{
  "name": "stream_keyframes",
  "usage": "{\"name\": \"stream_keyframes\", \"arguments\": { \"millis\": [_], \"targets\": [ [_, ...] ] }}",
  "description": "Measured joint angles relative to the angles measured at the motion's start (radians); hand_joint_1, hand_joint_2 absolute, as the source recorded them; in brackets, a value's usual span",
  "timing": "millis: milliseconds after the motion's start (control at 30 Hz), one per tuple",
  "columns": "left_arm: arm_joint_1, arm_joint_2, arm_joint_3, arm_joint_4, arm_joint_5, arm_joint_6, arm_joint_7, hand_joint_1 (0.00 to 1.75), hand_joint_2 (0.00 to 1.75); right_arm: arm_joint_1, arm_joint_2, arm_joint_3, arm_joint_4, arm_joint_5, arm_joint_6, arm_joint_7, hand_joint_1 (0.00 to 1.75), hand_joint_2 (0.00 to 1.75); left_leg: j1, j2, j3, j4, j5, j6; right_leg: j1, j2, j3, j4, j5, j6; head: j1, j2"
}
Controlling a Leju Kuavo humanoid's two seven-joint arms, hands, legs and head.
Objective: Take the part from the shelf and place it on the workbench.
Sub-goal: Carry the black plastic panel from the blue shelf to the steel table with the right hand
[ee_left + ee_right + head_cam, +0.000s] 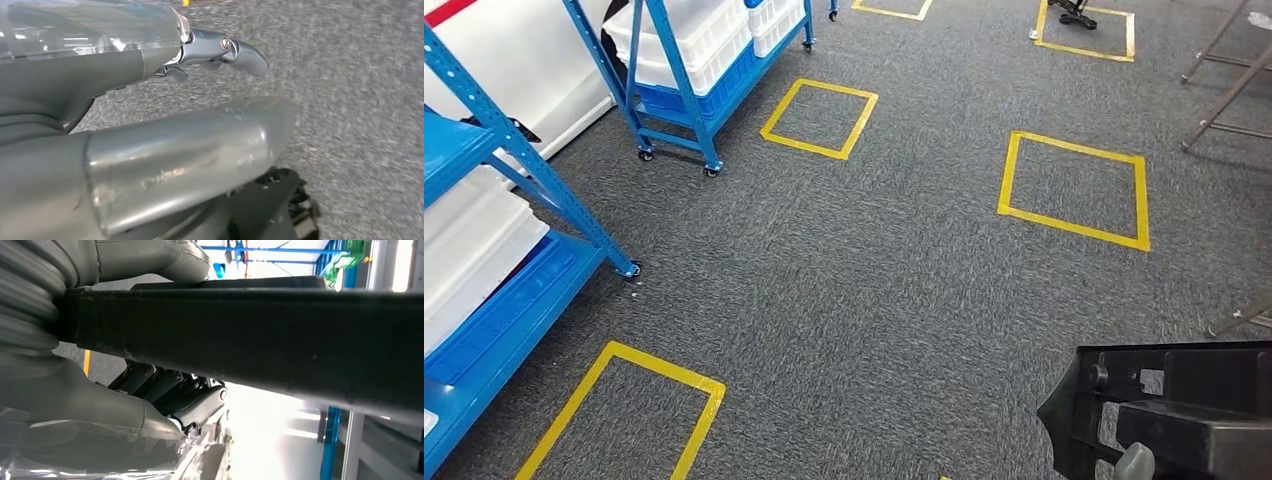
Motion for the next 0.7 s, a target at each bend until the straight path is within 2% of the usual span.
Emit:
{"name": "stream_keyframes", "arguments": {
  "millis": [67, 100, 133, 167, 200, 233, 300, 333, 367, 400, 433, 467, 500, 533, 567, 600, 633, 667, 700],
  "targets": [
    [0.001, 0.000, 0.004, 0.000, -0.005, 0.000, -0.001, 0.00, 0.00, 0.000, 0.000, 0.008, 0.001, 0.007, -0.006, 0.000, 1.75, 1.75, 0.005, -0.064, -0.043, 0.101, -0.061, -0.006, -0.005, 0.022, 0.001, -0.005, 0.005, -0.008, -0.007, 0.000],
    [0.003, 0.000, 0.007, 0.000, -0.008, 0.000, -0.001, 0.00, 0.00, 0.000, 0.000, 0.012, 0.002, 0.011, -0.011, 0.000, 1.75, 1.75, 0.006, -0.086, -0.076, 0.171, -0.094, -0.008, -0.005, 0.034, -0.001, -0.004, 0.006, -0.010, -0.010, 0.000],
    [0.004, 0.000, 0.011, 0.000, -0.010, 0.000, -0.001, 0.00, 0.00, 0.000, 0.000, 0.015, 0.003, 0.015, -0.016, 0.000, 1.75, 1.75, 0.007, -0.095, -0.105, 0.231, -0.114, -0.010, -0.005, 0.048, -0.001, -0.003, 0.007, -0.011, -0.011, 0.000],
    [0.006, 0.000, 0.014, 0.000, -0.012, 0.000, -0.001, 0.00, 0.00, 0.001, 0.000, 0.018, 0.004, 0.019, -0.021, 0.000, 1.75, 1.75, 0.008, -0.098, -0.122, 0.262, -0.115, -0.012, -0.005, 0.063, -0.001, -0.001, 0.007, -0.011, -0.011, 0.000],
    [0.008, 0.000, 0.017, 0.000, -0.013, 0.000, -0.001, 0.00, 0.00, 0.002, -0.001, 0.020, 0.006, 0.023, -0.026, 0.000, 1.75, 1.75, 0.009, -0.100, -0.123, 0.255, -0.094, -0.012, -0.005, 0.079, -0.001, 0.001, 0.006, -0.011, -0.011, 0.000],
    [0.009, 0.000, 0.019, 0.000, -0.014, 0.000, -0.001, 0.00, 0.00, 0.002, -0.001, 0.024, 0.007, 0.028, -0.031, 0.001, 1.75, 1.75, 0.010, -0.106, -0.106, 0.209, -0.057, -0.013, -0.006, 0.094, -0.001, 0.005, 0.005, -0.009, -0.011, 0.000],
    [0.010, 0.000, 0.022, 0.000, -0.016, 0.000, -0.002, 0.00, 0.00, 0.003, -0.001, 0.031, 0.010, 0.035, -0.038, 0.000, 1.75, 1.75, 0.016, -0.148, -0.054, 0.077, 0.009, -0.012, -0.007, 0.123, -0.005, 0.017, 0.001, -0.002, -0.011, 0.000],
    [0.010, 0.000, 0.023, 0.000, -0.016, 0.000, -0.002, 0.00, 0.00, 0.003, -0.001, 0.034, 0.010, 0.037, -0.041, 0.000, 1.75, 1.75, 0.017, -0.169, -0.036, 0.033, 0.024, -0.009, -0.007, 0.136, -0.010, 0.022, 0.001, 0.003, -0.011, 0.000],
    [0.010, 0.000, 0.024, 0.000, -0.017, 0.000, -0.002, 0.00, 0.00, 0.004, -0.001, 0.036, 0.011, 0.040, -0.044, 0.000, 1.75, 1.75, 0.017, -0.183, -0.029, 0.012, 0.025, -0.005, -0.008, 0.147, -0.015, 0.025, 0.002, 0.010, -0.011, 0.000],
    [0.008, 0.000, 0.024, 0.000, -0.019, 0.000, -0.002, 0.00, 0.00, 0.005, -0.002, 0.038, 0.011, 0.044, -0.048, 0.000, 1.75, 1.75, 0.014, -0.182, -0.028, 0.008, 0.023, 0.001, -0.009, 0.159, -0.019, 0.026, 0.005, 0.017, -0.011, 0.000],
    [0.006, 0.000, 0.025, 0.000, -0.021, 0.000, -0.003, 0.00, 0.00, 0.008, -0.002, 0.040, 0.011, 0.047, -0.052, 0.000, 1.75, 1.75, 0.013, -0.171, -0.028, 0.006, 0.026, 0.009, -0.011, 0.171, -0.024, 0.024, 0.009, 0.025, -0.011, 0.000],
    [0.005, 0.000, 0.025, 0.000, -0.024, 0.000, -0.003, 0.00, 0.00, 0.011, -0.003, 0.041, 0.011, 0.049, -0.056, 0.000, 1.75, 1.75, 0.012, -0.157, -0.026, 0.002, 0.031, 0.017, -0.012, 0.168, -0.028, 0.027, 0.008, 0.030, -0.011, 0.000],
    [0.004, 0.000, 0.026, 0.000, -0.026, 0.000, -0.003, 0.00, 0.00, 0.012, -0.004, 0.042, 0.011, 0.051, -0.059, 0.000, 1.75, 1.75, 0.012, -0.144, -0.026, -0.004, 0.036, 0.026, -0.012, 0.150, -0.036, 0.040, -0.001, 0.034, -0.009, 0.000],
    [0.005, -0.001, 0.027, 0.000, -0.027, 0.000, -0.003, 0.00, 0.00, 0.012, -0.006, 0.043, 0.012, 0.052, -0.061, 0.000, 1.75, 1.75, 0.013, -0.129, -0.026, -0.009, 0.040, 0.033, -0.010, 0.122, -0.052, 0.072, -0.023, 0.037, -0.008, 0.000],
    [0.007, -0.001, 0.027, 0.000, -0.027, 0.000, -0.004, 0.00, 0.00, 0.012, -0.007, 0.044, 0.012, 0.052, -0.062, 0.000, 1.75, 1.75, 0.011, -0.115, -0.028, -0.011, 0.042, 0.037, -0.010, 0.087, -0.075, 0.124, -0.056, 0.039, -0.006, 0.000],
    [0.009, -0.001, 0.028, 0.000, -0.027, 0.000, -0.004, 0.00, 0.00, 0.012, -0.009, 0.045, 0.013, 0.053, -0.062, 0.000, 1.75, 1.75, 0.009, -0.100, -0.030, -0.011, 0.043, 0.039, -0.009, 0.062, -0.105, 0.188, -0.091, 0.041, -0.004, 0.000],
    [0.010, 0.000, 0.029, 0.000, -0.027, 0.000, -0.004, 0.00, 0.00, 0.012, -0.010, 0.045, 0.015, 0.053, -0.063, 0.000, 1.75, 1.75, 0.007, -0.084, -0.033, -0.011, 0.043, 0.040, -0.011, 0.049, -0.132, 0.249, -0.117, 0.044, -0.004, 0.000],
    [0.011, 0.000, 0.029, 0.000, -0.027, 0.000, -0.004, 0.00, 0.00, 0.012, -0.011, 0.045, 0.017, 0.053, -0.063, 0.000, 1.75, 1.75, 0.005, -0.069, -0.034, -0.011, 0.043, 0.041, -0.012, 0.043, -0.147, 0.286, -0.128, 0.045, -0.004, 0.000],
    [0.010, 0.000, 0.029, 0.000, -0.027, 0.000, -0.004, 0.00, 0.00, 0.013, -0.012, 0.045, 0.018, 0.053, -0.064, 0.000, 1.75, 1.75, 0.003, -0.054, -0.035, -0.011, 0.042, 0.041, -0.013, 0.039, -0.144, 0.288, -0.120, 0.044, -0.004, 0.000]
  ]
}}
